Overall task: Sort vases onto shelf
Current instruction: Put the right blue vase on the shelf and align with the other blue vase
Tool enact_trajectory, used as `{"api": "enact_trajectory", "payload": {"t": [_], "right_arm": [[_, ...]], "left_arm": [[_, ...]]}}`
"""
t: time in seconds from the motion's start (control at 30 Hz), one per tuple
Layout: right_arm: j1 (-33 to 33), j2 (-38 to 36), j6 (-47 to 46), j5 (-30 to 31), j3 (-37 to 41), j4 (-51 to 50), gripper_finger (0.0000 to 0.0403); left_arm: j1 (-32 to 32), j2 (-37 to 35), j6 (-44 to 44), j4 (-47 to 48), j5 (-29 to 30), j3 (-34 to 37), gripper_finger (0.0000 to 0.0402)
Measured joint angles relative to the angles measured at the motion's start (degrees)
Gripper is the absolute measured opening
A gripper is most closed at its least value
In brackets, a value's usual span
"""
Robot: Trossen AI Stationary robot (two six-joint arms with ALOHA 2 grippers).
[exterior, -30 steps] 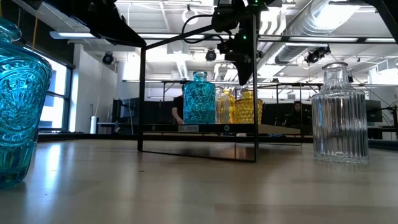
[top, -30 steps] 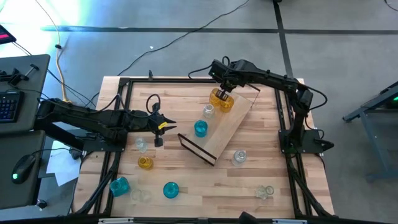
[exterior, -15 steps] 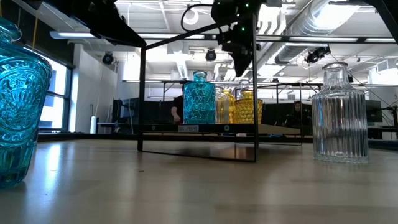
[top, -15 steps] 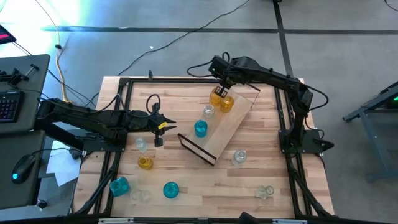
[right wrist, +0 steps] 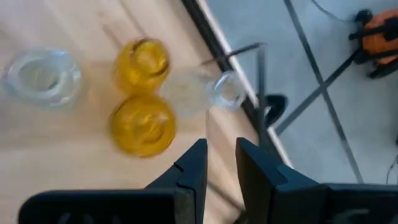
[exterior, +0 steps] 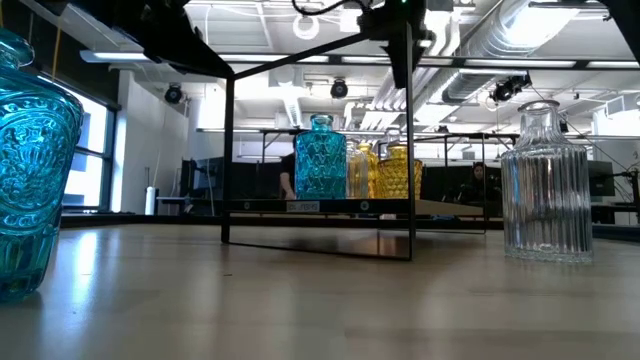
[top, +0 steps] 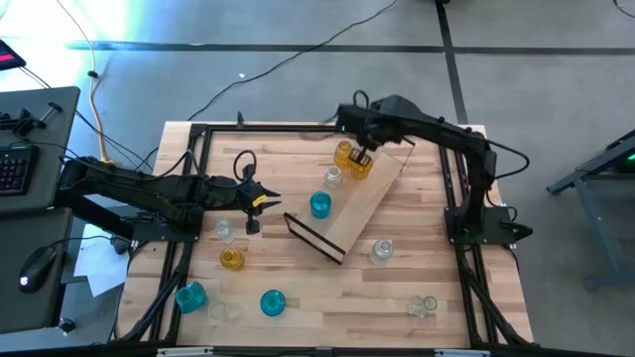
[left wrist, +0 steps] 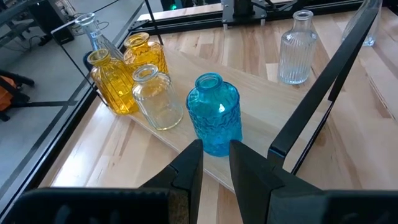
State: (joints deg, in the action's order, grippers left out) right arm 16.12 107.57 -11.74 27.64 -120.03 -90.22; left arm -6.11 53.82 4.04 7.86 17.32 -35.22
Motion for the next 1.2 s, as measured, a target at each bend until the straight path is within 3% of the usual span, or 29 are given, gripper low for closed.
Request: {"api": "enact_trajectory", "payload": {"t": [0.47, 0.63, 0.8, 0.97, 1.2], "right_arm": [[-21.50, -4.81, -22.04, 1.88, 9.38, 0.29, 0.0067], [-27.11, -4.76, -28.52, 1.75, 15.29, 0.20, 0.0067], [-30.69, -4.72, -32.82, 0.85, 20.82, 0.20, 0.0067], [-34.55, -4.72, -35.82, 0.86, 23.78, 0.19, 0.0067], [-38.56, -4.72, -37.30, 3.71, 25.29, 0.19, 0.0067]], "left_arm": [[-2.19, 0.00, -2.32, 1.94, 0.30, 0.00, 0.0071], [-2.63, 0.00, -2.84, 1.84, 5.00, 0.00, 0.0071], [-3.55, 0.01, -6.23, 2.18, 2.67, 0.00, 0.0071], [-8.62, 0.00, -10.74, 5.68, -3.67, 0.00, 0.0071], [-18.41, 0.00, -12.81, -1.60, -3.21, 0.00, 0.0071]]}}
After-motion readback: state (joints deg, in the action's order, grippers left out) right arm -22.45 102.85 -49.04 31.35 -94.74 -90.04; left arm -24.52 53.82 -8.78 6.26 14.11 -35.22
